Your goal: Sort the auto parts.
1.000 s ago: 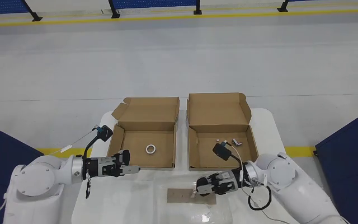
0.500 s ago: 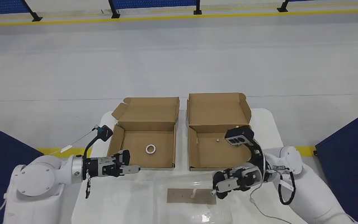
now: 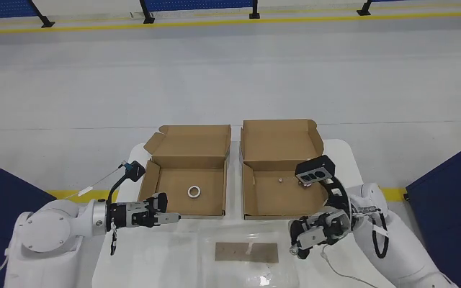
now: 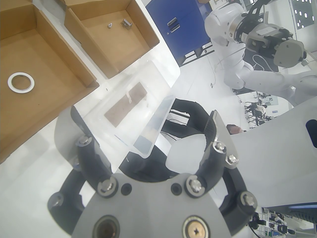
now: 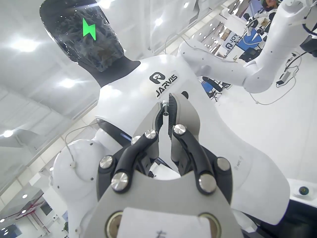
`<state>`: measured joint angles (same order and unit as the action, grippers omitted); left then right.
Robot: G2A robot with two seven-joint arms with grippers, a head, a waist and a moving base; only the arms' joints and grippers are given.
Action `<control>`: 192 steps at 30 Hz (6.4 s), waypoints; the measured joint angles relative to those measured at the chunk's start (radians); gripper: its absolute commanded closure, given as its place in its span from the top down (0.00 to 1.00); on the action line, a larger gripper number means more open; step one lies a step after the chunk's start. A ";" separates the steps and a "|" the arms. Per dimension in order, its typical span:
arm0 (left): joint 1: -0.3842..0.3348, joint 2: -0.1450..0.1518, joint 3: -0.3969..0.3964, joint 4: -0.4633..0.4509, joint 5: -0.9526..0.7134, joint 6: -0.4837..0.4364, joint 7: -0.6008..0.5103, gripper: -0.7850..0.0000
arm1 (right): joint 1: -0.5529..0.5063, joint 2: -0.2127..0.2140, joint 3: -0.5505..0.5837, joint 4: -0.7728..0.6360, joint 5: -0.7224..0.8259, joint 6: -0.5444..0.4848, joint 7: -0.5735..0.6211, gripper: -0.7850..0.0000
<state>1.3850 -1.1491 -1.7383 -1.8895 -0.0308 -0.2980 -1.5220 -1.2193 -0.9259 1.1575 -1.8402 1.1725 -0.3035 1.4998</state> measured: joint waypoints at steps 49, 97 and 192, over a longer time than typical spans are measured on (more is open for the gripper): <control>0.000 0.000 0.000 0.000 0.000 0.000 0.000 1.00 | 0.012 -0.069 0.004 -0.100 0.063 0.191 -0.035 0.00; 0.000 0.000 0.000 0.000 0.000 0.000 0.000 1.00 | -0.042 -0.132 0.027 -0.120 0.312 0.345 -0.222 0.00; 0.000 0.000 0.000 0.000 0.000 0.000 0.000 1.00 | -0.097 -0.081 0.342 -0.070 -0.858 0.580 -0.565 0.00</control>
<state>1.3850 -1.1491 -1.7383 -1.8895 -0.0308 -0.2980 -1.5220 -1.3167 -1.0066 1.4994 -1.9101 0.3141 0.2762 0.9344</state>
